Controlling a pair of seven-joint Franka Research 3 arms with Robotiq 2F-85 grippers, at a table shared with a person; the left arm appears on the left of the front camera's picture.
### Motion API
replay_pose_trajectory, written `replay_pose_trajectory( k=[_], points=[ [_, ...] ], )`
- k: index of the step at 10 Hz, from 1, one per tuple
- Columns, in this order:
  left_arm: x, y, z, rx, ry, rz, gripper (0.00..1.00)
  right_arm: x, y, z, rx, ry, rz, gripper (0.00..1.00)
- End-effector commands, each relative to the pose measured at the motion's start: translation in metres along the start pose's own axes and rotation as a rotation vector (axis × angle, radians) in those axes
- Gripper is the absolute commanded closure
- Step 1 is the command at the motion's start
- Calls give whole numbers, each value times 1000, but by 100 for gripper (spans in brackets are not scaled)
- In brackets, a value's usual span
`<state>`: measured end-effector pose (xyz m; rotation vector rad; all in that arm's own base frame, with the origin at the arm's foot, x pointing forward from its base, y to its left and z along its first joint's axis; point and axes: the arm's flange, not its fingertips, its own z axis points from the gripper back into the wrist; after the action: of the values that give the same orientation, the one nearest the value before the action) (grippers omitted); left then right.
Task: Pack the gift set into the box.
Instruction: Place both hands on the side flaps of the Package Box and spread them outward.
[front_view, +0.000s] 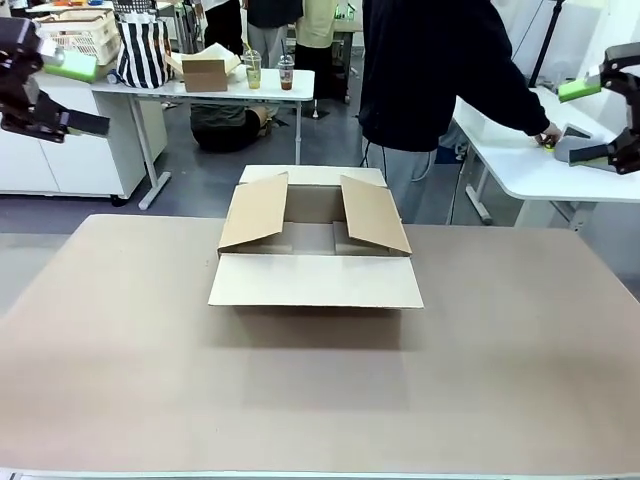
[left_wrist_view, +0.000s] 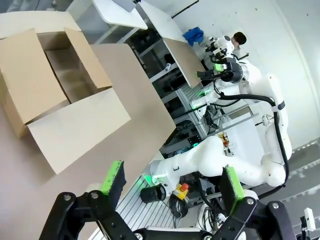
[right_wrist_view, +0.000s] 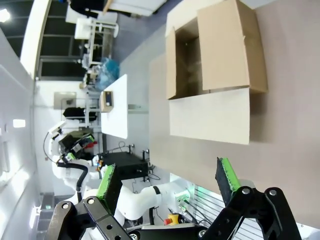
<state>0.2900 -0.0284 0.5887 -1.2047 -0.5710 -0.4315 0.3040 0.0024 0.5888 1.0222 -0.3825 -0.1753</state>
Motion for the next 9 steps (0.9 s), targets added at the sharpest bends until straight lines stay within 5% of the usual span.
replay_pose_trajectory(
  k=[1, 4, 7, 9],
  points=[
    [3, 2, -1, -22, -14, -22, 0, 4, -1, -2, 24, -3, 15, 0],
    [-1, 1, 2, 0, -6, 1, 0, 4, -1, -2, 24, -3, 15, 0],
    [55, 4, -76, 430, 177, 73, 0, 4, -1, -2, 24, -3, 15, 0],
    [74, 17, -145, 641, 410, 71, 0, 4, -1, -2, 24, -3, 15, 0]
  ],
)
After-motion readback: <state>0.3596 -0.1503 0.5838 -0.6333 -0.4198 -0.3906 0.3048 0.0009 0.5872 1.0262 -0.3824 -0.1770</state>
